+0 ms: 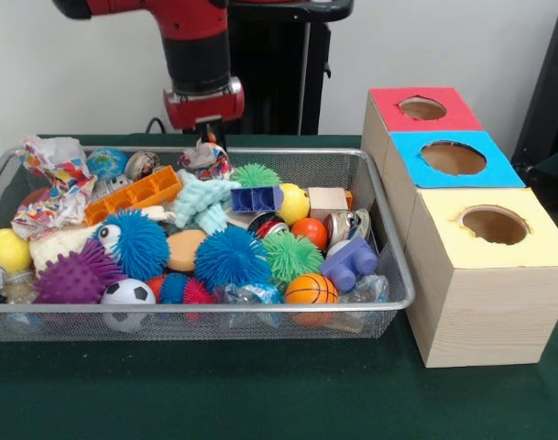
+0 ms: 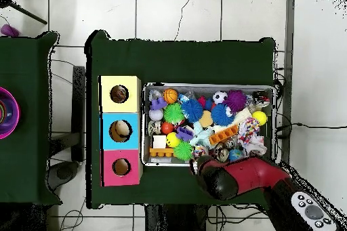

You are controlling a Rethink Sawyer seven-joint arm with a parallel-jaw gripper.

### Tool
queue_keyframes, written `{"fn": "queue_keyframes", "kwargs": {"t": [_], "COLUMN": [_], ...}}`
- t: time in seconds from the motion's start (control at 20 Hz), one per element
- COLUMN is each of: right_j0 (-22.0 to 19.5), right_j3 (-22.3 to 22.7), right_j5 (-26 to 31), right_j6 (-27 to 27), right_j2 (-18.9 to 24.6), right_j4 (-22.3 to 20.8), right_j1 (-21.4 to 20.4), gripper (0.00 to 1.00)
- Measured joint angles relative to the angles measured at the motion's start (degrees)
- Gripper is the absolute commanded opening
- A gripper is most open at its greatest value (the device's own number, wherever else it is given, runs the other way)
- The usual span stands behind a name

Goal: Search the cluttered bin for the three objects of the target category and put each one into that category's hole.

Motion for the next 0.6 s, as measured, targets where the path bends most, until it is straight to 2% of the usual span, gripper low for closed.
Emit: {"fn": "queue_keyframes", "kwargs": {"t": [0.15,0.2,0.25,0.45,0.6], "right_j0": [0.06,0.54,0.8,3.63,7.85], "right_j3": [2.24,3.64,3.97,5.21,5.44], "right_j5": [0.7,1.84,2.27,5.27,8.05], "right_j6": [0.0,0.0,0.0,0.0,0.0], "right_j2": [1.42,2.35,2.55,2.93,2.93], "right_j4": [4.91,9.13,10.39,16.77,20.95], "right_j1": [-4.88,-8.82,-10.02,-16.43,-21.15], "gripper": [0.0,0.0,0.0,0.0,0.0]}}
